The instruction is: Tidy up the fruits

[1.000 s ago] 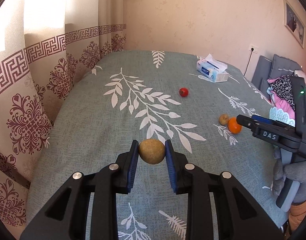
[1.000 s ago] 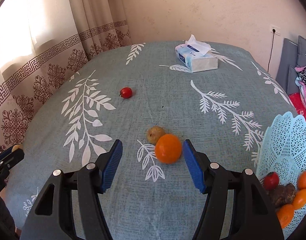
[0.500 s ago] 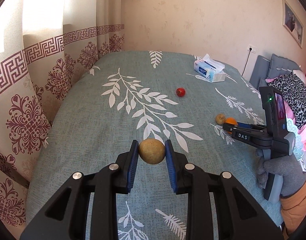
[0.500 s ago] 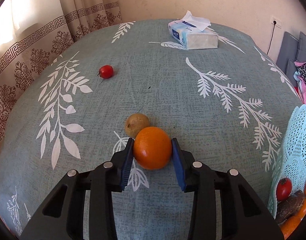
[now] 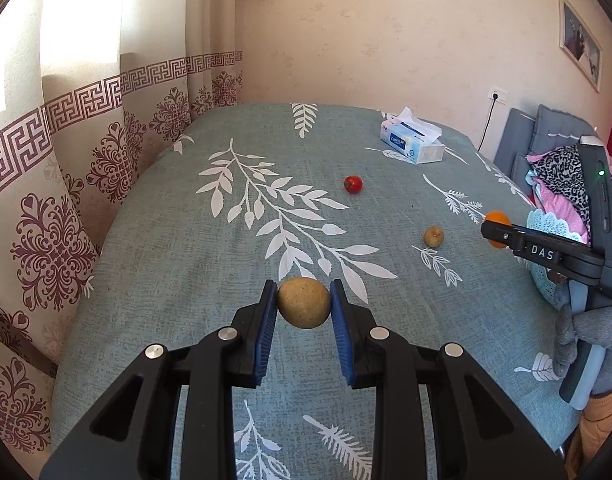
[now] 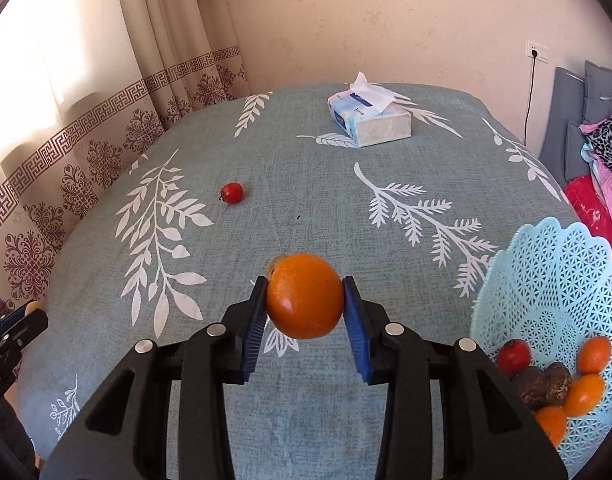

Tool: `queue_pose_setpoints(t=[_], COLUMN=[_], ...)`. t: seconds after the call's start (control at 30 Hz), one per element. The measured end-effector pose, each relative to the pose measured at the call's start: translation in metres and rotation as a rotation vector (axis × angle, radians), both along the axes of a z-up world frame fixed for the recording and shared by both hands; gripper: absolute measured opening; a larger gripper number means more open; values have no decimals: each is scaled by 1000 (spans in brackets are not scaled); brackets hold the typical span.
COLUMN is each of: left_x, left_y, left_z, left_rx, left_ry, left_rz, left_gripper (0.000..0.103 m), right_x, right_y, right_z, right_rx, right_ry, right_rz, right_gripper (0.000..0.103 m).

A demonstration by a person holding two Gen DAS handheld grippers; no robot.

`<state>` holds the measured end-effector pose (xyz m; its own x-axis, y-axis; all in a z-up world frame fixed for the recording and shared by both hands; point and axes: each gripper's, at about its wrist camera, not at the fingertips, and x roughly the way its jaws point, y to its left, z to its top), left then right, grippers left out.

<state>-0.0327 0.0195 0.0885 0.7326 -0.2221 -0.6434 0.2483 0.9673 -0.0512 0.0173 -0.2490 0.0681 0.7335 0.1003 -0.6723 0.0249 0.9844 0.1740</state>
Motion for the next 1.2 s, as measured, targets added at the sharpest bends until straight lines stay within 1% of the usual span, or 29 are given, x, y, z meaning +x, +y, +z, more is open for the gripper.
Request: queue_pose_setpoints(t=[0.13, 0.23, 0.3, 0.5, 0.63, 0.73, 0.93, 1.07, 1.1, 1.13, 1.2], left_x=[-1, -1, -2, -6, -8, -10, -10, -8, -7, -5, -4], left_y=[-2, -4, -7, -16, -20, -23, -25, -20, -17, -15, -10], left_z=[0, -2, -3, -5, -7, -7, -6, -4, -3, -3, -3], left_rx=[2, 5, 9, 15, 18, 19, 21, 7, -2, -13, -24], left_ry=[-1, 4, 7, 9, 13, 12, 10, 14, 25, 36, 44], left_rz=[-5, -7, -12, -32, -42, -50, -57, -48, -45, -42, -36], left_gripper=[27, 27, 27, 27, 27, 27, 27, 28, 29, 31, 36], right_x=[-19, -34, -44, -69, -79, -82, -78, -82, -84, -86, -90], right_y=[-25, -52, -71, -122, -145, -154, -159, -161, -161, -162, -163], right_z=[12, 16, 17, 14, 6, 0, -13, -12, -10, -8, -5], right_rx=[25, 63, 70, 87, 112, 125, 157, 171, 175, 180, 180], right_ry=[-26, -36, -40, -31, -11, 3, 35, 15, 7, -4, -20], right_rz=[-51, -105, -152, -278, -333, -357, -367, -385, -390, -397, -409], right_gripper=[38, 38, 38, 38, 38, 38, 38, 40, 45, 52, 53])
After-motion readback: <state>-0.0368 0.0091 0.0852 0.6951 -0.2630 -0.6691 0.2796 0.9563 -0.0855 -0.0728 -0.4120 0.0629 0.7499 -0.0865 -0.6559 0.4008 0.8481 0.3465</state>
